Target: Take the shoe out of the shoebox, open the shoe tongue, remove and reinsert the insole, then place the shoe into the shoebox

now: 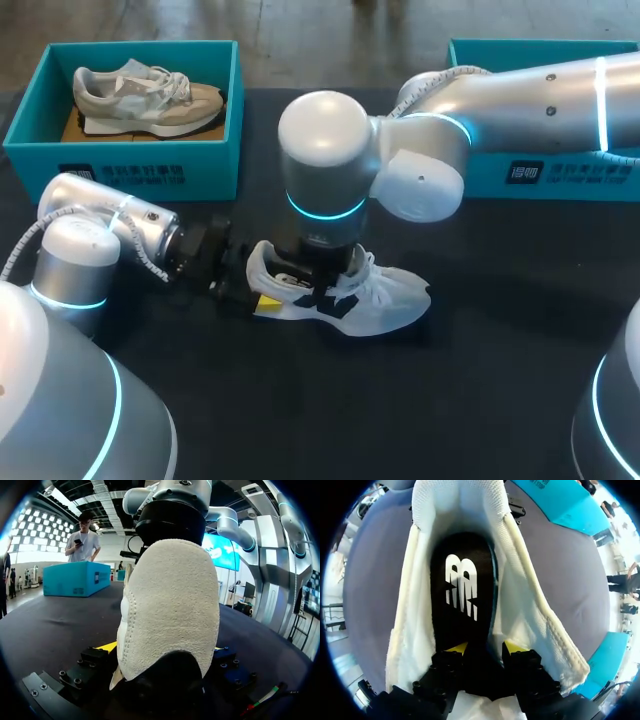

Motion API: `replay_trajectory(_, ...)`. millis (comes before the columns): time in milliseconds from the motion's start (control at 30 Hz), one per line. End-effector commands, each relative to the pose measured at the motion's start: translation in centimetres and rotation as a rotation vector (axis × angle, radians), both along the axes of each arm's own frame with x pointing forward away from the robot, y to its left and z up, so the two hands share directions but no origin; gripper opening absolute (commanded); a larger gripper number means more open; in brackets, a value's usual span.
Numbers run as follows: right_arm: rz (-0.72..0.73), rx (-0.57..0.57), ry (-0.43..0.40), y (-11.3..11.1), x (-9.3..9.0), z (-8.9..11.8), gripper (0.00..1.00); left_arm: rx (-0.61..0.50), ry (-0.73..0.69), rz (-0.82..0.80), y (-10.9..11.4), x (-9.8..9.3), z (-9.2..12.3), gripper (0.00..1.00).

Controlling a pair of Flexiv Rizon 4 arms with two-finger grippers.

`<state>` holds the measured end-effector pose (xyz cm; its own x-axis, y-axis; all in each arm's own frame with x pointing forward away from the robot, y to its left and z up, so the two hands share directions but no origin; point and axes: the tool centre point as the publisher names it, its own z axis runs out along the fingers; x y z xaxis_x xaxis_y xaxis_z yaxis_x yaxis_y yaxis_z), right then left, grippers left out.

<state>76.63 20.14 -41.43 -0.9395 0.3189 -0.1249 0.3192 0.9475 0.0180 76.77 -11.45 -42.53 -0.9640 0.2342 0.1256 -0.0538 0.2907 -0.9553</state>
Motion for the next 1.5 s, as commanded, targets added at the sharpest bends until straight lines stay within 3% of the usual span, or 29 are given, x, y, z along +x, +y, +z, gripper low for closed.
replay_trajectory(33,0.007,0.001,0.027,1.2,-1.1,-4.0,0.48,0.002,0.001,0.002,-0.2,0.3,0.3,0.0)
replay_trajectory(367,0.015,0.014,0.121,1.7,-3.2,-4.7,0.38,0.002,0.001,0.002,-0.2,0.3,0.3,0.0)
replay_trajectory(500,0.017,0.021,0.148,1.8,-4.0,-5.0,0.22,0.002,0.001,0.002,-0.2,0.3,0.3,0.0)
replay_trajectory(533,0.019,0.023,0.161,1.8,-4.2,-5.1,0.05,0.002,0.001,0.002,-0.2,0.3,0.3,0.0)
replay_trajectory(567,0.019,0.02,0.166,1.8,-4.3,-5.2,0.0,0.002,0.001,0.002,-0.2,0.3,0.3,0.0)
replay_trajectory(867,-0.031,0.047,0.117,1.0,-4.8,-3.7,0.0,0.002,0.001,0.002,-0.2,0.3,0.3,0.0)
replay_trajectory(1333,-0.126,0.169,-0.14,-0.7,-3.0,3.4,0.0,0.002,0.001,0.002,-0.2,0.3,0.3,0.0)
replay_trajectory(1500,-0.121,0.191,-0.191,-0.7,-2.3,5.5,0.0,0.002,0.001,0.002,-0.2,0.3,0.3,0.0)
